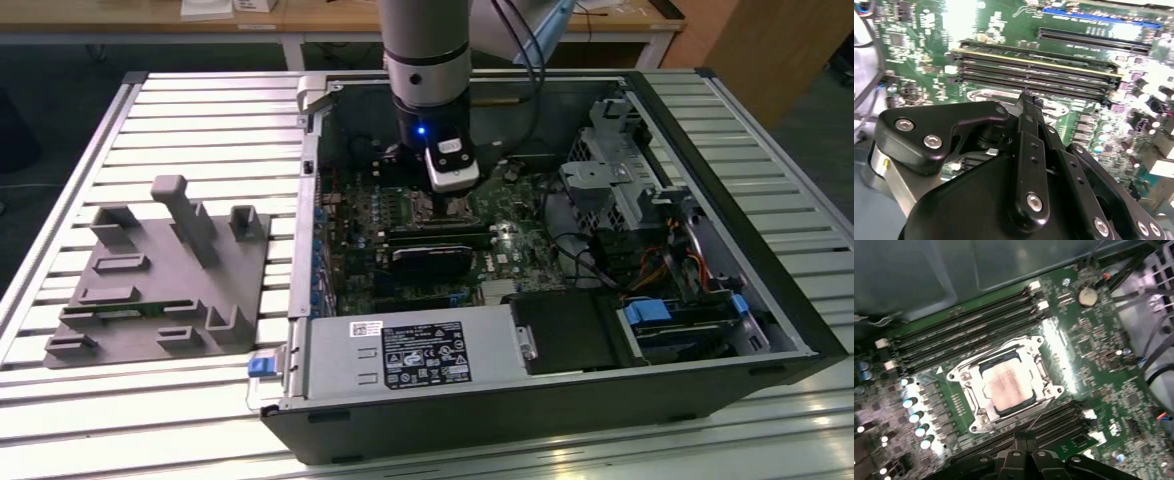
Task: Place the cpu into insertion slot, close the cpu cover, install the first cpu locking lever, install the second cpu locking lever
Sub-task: 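Install the second cpu locking lever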
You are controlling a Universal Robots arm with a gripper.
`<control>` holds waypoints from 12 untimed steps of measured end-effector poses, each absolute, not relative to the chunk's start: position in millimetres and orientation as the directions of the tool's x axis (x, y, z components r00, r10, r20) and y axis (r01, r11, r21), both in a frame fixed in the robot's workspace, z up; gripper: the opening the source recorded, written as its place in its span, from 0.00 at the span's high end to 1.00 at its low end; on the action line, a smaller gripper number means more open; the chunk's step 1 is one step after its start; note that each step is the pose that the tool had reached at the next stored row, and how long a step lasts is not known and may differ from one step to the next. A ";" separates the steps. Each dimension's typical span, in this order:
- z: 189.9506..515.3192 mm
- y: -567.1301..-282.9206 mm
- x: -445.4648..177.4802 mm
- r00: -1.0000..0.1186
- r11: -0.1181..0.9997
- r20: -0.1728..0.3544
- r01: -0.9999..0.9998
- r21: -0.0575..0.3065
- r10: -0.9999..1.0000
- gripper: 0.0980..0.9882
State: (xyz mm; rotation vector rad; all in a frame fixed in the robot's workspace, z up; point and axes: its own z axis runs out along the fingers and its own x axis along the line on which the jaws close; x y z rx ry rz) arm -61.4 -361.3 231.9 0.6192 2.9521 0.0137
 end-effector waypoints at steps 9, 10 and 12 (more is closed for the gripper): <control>229.1 -363.0 -61.4 -0.914 0.917 -0.073 0.399 0.014 0.399 0.99; 229.1 -363.0 -61.4 -0.914 0.917 -0.073 0.399 0.014 0.399 0.99; 229.1 -363.0 -61.4 -0.915 0.917 -0.073 0.398 0.014 0.397 0.99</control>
